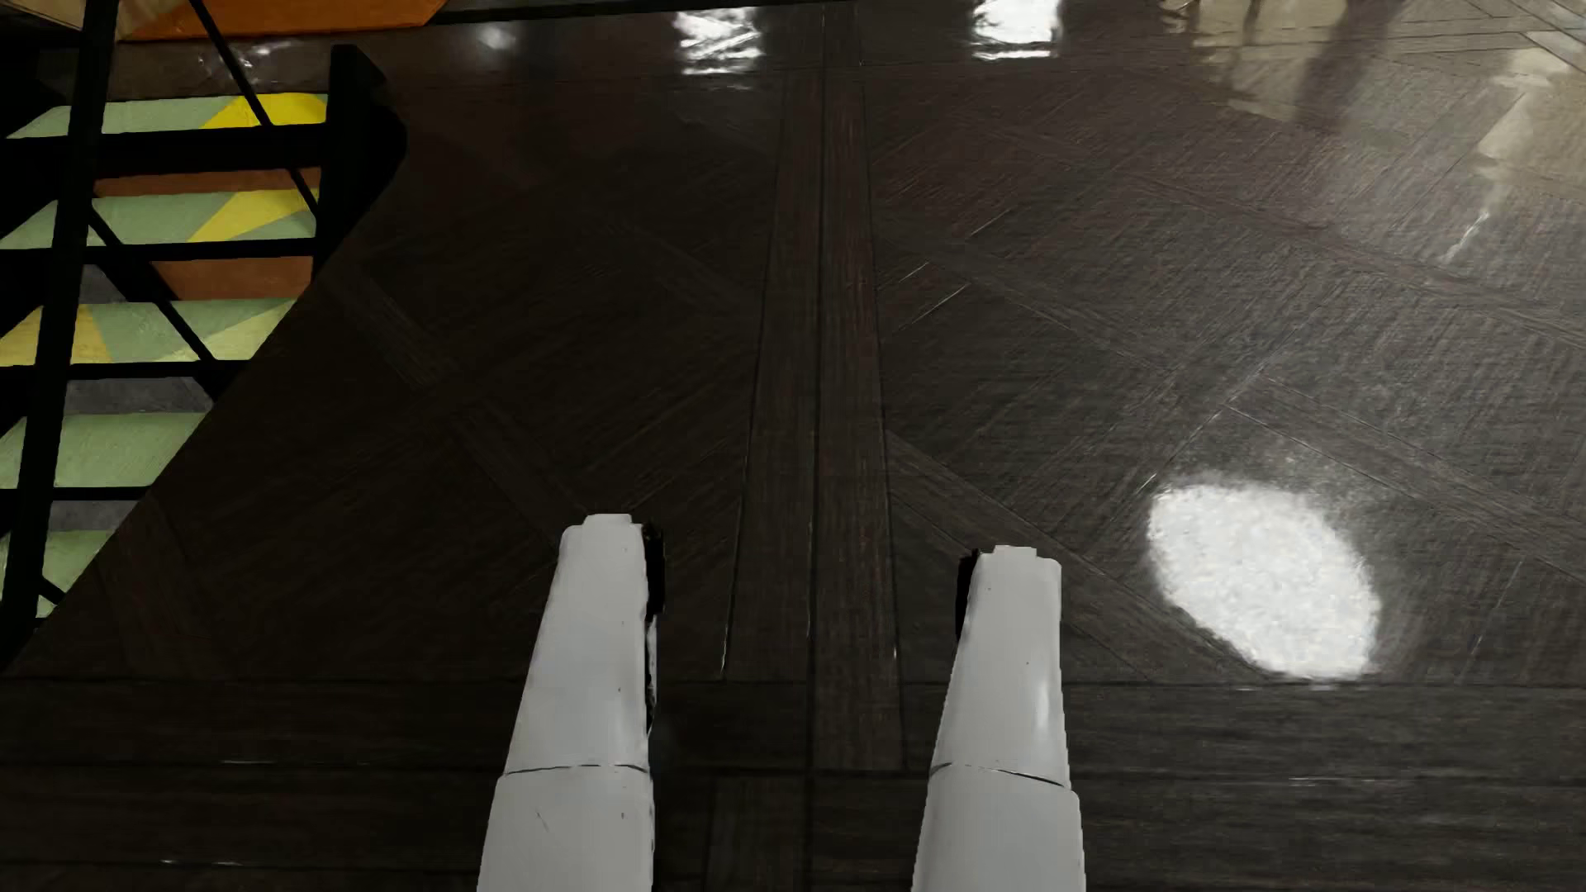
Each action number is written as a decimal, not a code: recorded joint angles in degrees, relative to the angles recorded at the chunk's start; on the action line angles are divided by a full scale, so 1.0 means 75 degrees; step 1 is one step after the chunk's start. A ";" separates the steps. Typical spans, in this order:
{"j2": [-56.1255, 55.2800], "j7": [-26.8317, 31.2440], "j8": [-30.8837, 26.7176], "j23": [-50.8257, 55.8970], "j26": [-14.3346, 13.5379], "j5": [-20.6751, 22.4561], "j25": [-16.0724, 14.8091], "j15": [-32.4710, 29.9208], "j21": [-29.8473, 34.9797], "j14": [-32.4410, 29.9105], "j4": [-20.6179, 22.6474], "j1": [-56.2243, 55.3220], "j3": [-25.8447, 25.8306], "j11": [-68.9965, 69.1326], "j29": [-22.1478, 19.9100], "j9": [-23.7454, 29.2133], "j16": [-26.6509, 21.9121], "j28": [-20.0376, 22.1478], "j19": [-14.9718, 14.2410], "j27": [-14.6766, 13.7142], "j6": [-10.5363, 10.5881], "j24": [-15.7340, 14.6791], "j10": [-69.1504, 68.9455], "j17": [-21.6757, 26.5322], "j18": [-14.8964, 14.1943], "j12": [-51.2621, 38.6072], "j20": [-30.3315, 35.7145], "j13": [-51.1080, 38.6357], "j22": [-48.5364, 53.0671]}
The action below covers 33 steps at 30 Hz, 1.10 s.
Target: Get up from light yellow chair
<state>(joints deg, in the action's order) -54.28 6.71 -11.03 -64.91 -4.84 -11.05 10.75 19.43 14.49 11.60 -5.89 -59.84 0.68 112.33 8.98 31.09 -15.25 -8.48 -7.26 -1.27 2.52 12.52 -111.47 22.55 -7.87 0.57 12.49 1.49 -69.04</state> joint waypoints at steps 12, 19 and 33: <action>0.0119 -0.0021 -0.0056 0.0784 -0.0161 0.0028 0.0104 -0.0016 0.0446 -0.0057 0.0155 0.0265 -0.0043 0.0021 -0.0247 0.0088 0.0060 0.0026 0.0052 -0.0222 0.0068 -0.0037 0.0073 0.0111 0.0069 -0.0417 0.0529 -0.0515 0.0819; -0.0203 -0.0019 -0.0115 0.0782 -0.0120 0.0098 0.0066 0.0291 0.0454 0.0006 0.0069 -0.0004 -0.0073 0.0063 -0.0338 0.0556 0.0071 0.0156 0.0110 -0.0180 0.0077 -0.0193 0.0069 0.0175 -0.0028 -0.0799 0.0566 -0.0765 0.0975; -0.3544 0.0511 -0.0626 1.0340 -0.1782 0.0528 0.0567 0.0349 0.0496 0.0529 -0.0527 -0.3189 -0.0152 0.0532 -0.4631 0.1586 -0.3231 0.3870 -0.0172 -0.1457 -0.0362 -0.1338 -0.0463 0.3754 -0.0904 -0.1013 -0.0867 -0.1151 1.0834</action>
<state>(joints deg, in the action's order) -80.87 10.54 -15.72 12.64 -18.20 -7.09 15.01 22.04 18.21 15.56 -9.84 -83.76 -0.46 116.32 -25.75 42.99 -39.49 20.54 -8.55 -12.20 -0.19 2.49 -114.94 50.70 -14.65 -7.02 5.99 -7.14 12.22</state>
